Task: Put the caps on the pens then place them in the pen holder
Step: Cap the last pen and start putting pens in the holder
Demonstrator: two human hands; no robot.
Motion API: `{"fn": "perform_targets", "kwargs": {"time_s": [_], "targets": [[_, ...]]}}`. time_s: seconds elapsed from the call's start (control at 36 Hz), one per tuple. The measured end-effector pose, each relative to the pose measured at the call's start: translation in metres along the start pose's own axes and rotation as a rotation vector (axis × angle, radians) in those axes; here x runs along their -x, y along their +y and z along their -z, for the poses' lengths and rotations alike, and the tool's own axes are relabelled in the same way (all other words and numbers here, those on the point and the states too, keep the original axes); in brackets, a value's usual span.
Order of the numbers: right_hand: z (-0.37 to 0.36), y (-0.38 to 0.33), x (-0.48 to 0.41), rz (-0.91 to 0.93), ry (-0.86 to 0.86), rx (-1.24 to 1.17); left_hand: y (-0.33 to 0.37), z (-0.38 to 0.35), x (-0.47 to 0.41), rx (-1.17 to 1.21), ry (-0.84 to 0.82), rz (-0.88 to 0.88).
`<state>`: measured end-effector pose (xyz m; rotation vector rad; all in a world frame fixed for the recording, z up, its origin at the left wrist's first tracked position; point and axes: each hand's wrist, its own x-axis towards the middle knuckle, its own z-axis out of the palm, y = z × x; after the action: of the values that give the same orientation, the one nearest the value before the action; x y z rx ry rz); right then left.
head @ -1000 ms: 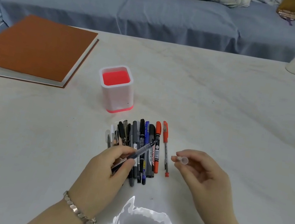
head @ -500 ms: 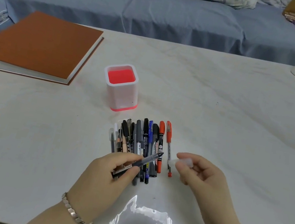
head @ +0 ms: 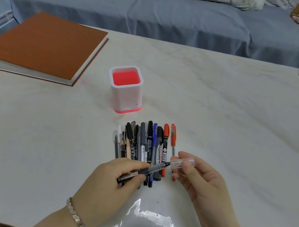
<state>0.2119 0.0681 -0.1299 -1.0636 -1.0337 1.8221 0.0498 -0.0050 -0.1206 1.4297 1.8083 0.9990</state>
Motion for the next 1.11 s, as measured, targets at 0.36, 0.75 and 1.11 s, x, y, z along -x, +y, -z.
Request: {"fn": "perform_targets", "kwargs": {"time_s": [0.36, 0.75, 1.11], "targets": [[0.000, 0.001, -0.003, 0.023, -0.073, 0.099, 0.006, 0.005, -0.010, -0.062, -0.036, -0.086], [-0.017, -0.025, -0.027, 0.144, -0.078, 0.200, 0.030, 0.011, -0.040, 0.481, -0.224, 0.387], [-0.090, -0.088, -0.100, 0.578, 0.146, 0.526, -0.019, 0.069, -0.139, -0.532, 0.264, 0.117]]}}
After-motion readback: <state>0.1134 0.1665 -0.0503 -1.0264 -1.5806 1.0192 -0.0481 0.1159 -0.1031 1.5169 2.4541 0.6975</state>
